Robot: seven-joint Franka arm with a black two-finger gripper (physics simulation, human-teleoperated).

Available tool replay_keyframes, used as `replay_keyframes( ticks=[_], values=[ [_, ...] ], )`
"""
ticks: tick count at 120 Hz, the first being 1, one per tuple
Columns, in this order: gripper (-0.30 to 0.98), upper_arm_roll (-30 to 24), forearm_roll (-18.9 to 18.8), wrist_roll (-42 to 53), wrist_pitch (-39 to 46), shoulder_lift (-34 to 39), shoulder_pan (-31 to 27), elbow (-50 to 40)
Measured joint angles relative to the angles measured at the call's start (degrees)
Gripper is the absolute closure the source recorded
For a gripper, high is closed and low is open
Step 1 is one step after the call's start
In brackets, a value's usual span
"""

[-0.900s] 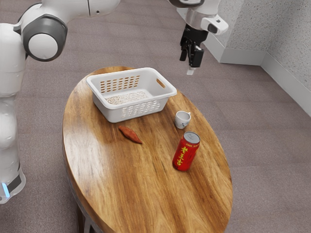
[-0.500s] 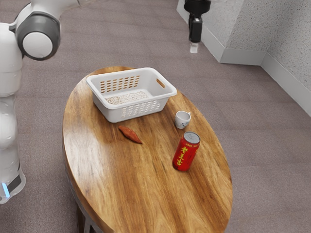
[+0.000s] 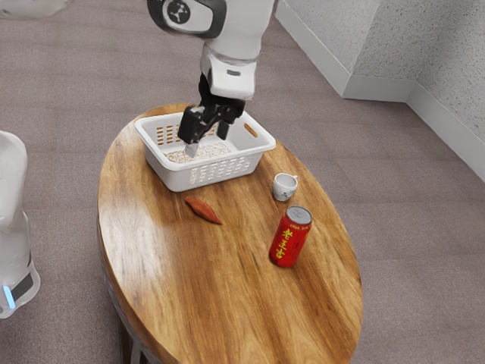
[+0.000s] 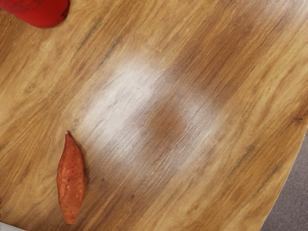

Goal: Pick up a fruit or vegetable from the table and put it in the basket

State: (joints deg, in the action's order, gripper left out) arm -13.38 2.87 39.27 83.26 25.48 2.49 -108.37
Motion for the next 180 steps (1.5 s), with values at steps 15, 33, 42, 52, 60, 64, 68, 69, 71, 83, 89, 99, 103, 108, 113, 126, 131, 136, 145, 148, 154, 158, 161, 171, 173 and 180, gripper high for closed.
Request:
replay_keyframes(
  ticks=[15, 33, 42, 52, 60, 64, 68, 69, 71, 83, 89, 99, 103, 108, 113, 126, 131, 136, 145, 148, 154, 158, 161, 171, 173, 180],
  values=[
    [0.00, 0.3, 0.3, 3.2, 3.4, 2.5, 1.0, -3.2],
    [0.00, 6.3, -0.3, 7.2, 8.1, 9.0, 1.2, -16.3],
    [0.00, 8.4, -0.3, 9.0, 10.2, 7.9, 1.2, -18.8],
    [0.00, 9.3, -0.3, 10.8, 12.4, 5.2, 1.2, -19.6],
    [0.00, 9.4, -0.3, 12.0, 13.8, 3.7, 1.3, -19.8],
    [0.00, 9.5, -0.3, 12.6, 14.5, 2.8, 1.4, -19.8],
    [0.00, 9.5, -0.4, 13.2, 15.1, 2.0, 1.4, -19.8],
    [0.00, 9.5, -0.4, 13.3, 15.3, 1.8, 1.4, -19.8],
    [0.00, 9.5, -0.4, 13.6, 15.6, 1.4, 1.5, -19.7],
    [0.00, 9.5, -0.6, 15.1, 17.4, -2.5, 1.6, -17.3],
    [0.00, 9.6, -0.7, 15.8, 18.1, -5.2, 1.7, -15.4],
    [0.00, 10.6, -0.8, 16.8, 18.9, -8.6, 1.9, -14.3],
    [0.00, 10.9, -0.9, 17.2, 19.3, -9.5, 1.9, -14.3],
    [0.00, 11.1, -1.1, 17.6, 19.8, -10.5, 2.0, -14.4],
    [0.00, 11.2, -1.2, 18.1, 20.2, -11.2, 2.0, -14.7],
    [0.00, 11.4, -1.4, 19.0, 21.2, -12.2, 2.0, -16.0],
    [0.00, 11.5, -1.5, 19.3, 21.5, -12.4, 2.0, -16.5],
    [0.00, 11.9, -1.8, 19.6, 21.7, -12.5, 2.1, -17.0],
    [0.00, 13.1, -2.7, 20.0, 22.0, -12.6, 2.0, -17.9],
    [0.00, 13.3, -3.1, 20.1, 22.0, -12.6, 2.0, -18.2],
    [0.00, 13.6, -4.0, 20.4, 22.2, -12.6, 2.0, -18.6],
    [0.00, 13.6, -4.5, 20.5, 22.3, -12.8, 2.0, -18.7],
    [0.00, 13.7, -4.7, 20.6, 22.4, -13.0, 2.0, -18.9],
    [0.00, 13.7, -5.4, 20.9, 23.1, -13.6, 2.0, -19.5],
    [0.00, 13.7, -5.5, 20.9, 23.2, -13.8, 2.0, -19.5],
    [0.00, 13.7, -5.7, 21.1, 23.7, -14.2, 2.0, -19.9]
  ],
)
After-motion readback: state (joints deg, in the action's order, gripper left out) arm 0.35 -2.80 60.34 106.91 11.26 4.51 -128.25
